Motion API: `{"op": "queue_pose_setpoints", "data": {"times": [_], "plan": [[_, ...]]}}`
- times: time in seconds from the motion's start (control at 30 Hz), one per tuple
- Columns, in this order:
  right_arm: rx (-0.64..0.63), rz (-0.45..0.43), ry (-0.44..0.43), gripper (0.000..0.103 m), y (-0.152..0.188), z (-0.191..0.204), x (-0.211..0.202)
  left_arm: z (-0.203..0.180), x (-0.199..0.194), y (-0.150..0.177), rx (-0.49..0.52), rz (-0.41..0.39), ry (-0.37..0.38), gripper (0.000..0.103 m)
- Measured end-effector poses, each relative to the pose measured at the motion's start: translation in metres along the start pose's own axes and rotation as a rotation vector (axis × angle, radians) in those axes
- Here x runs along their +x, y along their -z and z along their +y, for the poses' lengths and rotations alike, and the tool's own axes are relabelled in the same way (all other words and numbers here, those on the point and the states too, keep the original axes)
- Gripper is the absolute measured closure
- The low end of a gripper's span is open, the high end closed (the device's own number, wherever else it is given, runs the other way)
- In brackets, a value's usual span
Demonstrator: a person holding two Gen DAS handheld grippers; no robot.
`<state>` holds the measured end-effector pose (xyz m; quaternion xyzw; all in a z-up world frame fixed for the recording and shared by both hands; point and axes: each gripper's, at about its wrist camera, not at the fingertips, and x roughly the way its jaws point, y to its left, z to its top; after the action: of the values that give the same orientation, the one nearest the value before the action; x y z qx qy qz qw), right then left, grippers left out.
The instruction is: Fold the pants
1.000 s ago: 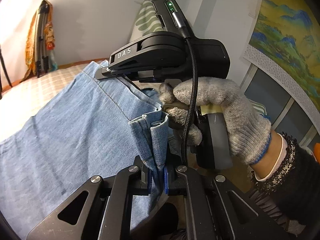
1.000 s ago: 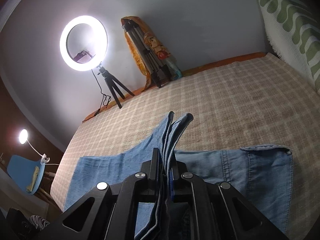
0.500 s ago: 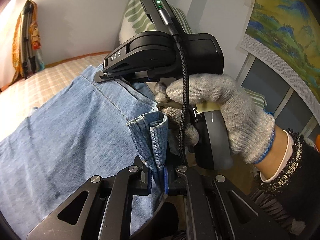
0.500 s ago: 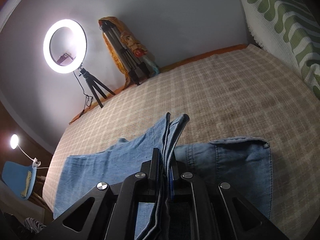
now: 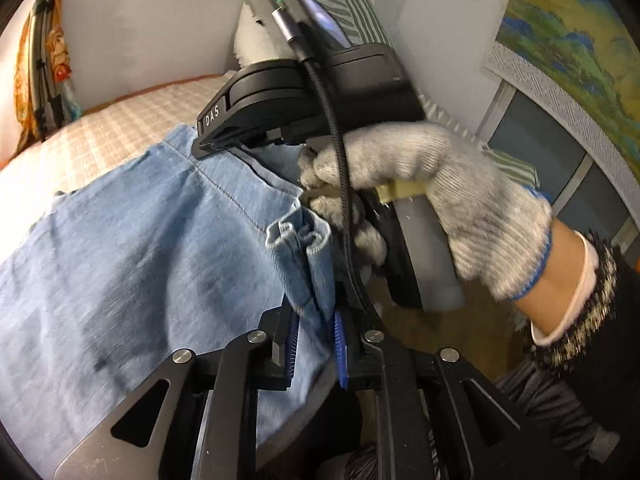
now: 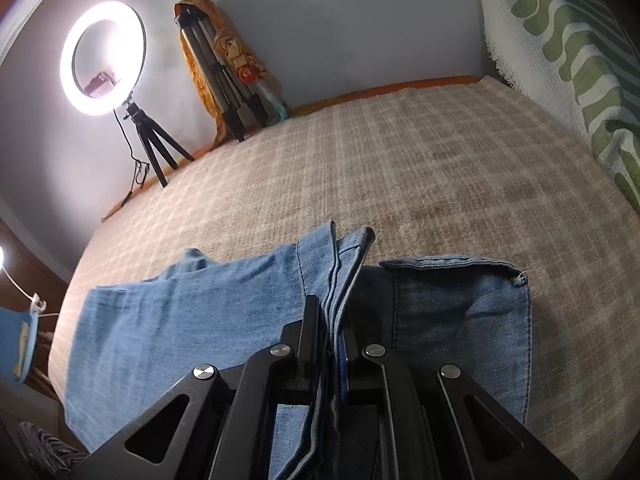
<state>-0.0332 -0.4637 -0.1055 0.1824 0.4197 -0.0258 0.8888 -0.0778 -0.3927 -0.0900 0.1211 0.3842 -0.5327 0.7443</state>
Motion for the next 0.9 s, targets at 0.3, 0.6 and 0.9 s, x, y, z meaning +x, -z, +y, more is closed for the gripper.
{"op": "queue_pose_setpoints", "data": {"times": [0.3, 0.6, 0.9], "plan": [[-0.037, -0.018, 0.131, 0.083, -0.003, 0.006, -0.009, 0.003, -0.042, 0.011, 0.012, -0.028, -0.07, 0.065], [-0.04, -0.137, 0.148, 0.062, -0.015, 0.021, -0.044, 0.03, -0.094, 0.032, -0.051, -0.062, -0.156, 0.046], [-0.15, -0.188, 0.106, 0.041, -0.017, 0.074, -0.051, 0.051, -0.133, 0.044, -0.095, -0.104, -0.293, 0.028]]}}
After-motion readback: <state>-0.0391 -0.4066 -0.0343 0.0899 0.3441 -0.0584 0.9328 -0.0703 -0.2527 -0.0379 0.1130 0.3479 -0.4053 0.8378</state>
